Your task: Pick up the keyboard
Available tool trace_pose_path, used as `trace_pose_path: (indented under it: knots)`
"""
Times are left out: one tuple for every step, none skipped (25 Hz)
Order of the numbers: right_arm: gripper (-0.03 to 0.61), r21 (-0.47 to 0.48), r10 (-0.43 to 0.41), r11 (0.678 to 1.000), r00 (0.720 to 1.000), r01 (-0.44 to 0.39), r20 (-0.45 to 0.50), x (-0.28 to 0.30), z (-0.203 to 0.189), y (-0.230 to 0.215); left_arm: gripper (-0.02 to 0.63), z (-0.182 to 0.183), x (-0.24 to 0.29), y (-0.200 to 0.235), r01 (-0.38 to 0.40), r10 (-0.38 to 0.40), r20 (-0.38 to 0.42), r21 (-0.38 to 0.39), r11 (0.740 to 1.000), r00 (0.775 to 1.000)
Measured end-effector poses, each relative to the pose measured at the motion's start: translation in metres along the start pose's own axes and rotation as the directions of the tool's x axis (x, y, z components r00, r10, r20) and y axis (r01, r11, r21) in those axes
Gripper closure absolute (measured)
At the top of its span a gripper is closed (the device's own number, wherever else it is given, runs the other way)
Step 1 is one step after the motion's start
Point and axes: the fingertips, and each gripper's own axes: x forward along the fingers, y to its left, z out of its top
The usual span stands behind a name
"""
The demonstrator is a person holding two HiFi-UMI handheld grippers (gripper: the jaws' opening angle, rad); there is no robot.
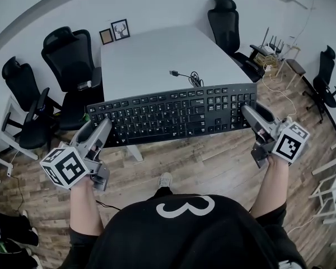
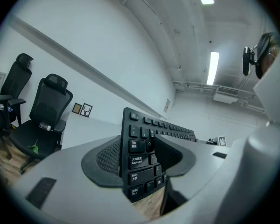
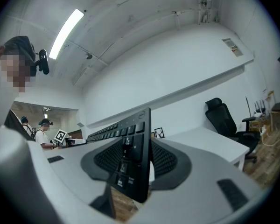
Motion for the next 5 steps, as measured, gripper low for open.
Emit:
trace_pose_path:
  knots:
    - [0.403,-0.002,-0.004,1.000,1.000,0.004,0.000,-0.0007,0.0005,-0.0007,0.405,-0.0009,-0.0004,-0.0005,-0.001,0.001,0.000,-0.003,1.000,1.000]
    - [0.403,-0.004,-0.003,1.000,1.000,0.003,0.000,-0.0012,0.0011,-0.0010,0.405,-0.0015,-0.0013,-0.0013,-0.002,0.002,0.001,-0.004,1.000,1.000]
    - [0.403,-0.006,0.000,1.000,1.000,0.000,0.001,-0.0013,0.0018,-0.0011,0.405,-0.0018,-0.0024,-0.0022,-0.005,0.005,0.003,-0.006,1.000,1.000]
    - [0.403,-0.008,0.003,1.000,1.000,-0.003,0.001,-0.0013,0.0025,-0.0010,0.405,-0.0019,-0.0037,-0.0031,-0.008,0.008,0.004,-0.006,1.000,1.000]
    - [0.403,-0.009,0.007,1.000,1.000,-0.007,0.002,-0.0013,0.0031,-0.0009,0.405,-0.0019,-0.0050,-0.0040,-0.010,0.010,0.006,-0.007,1.000,1.000]
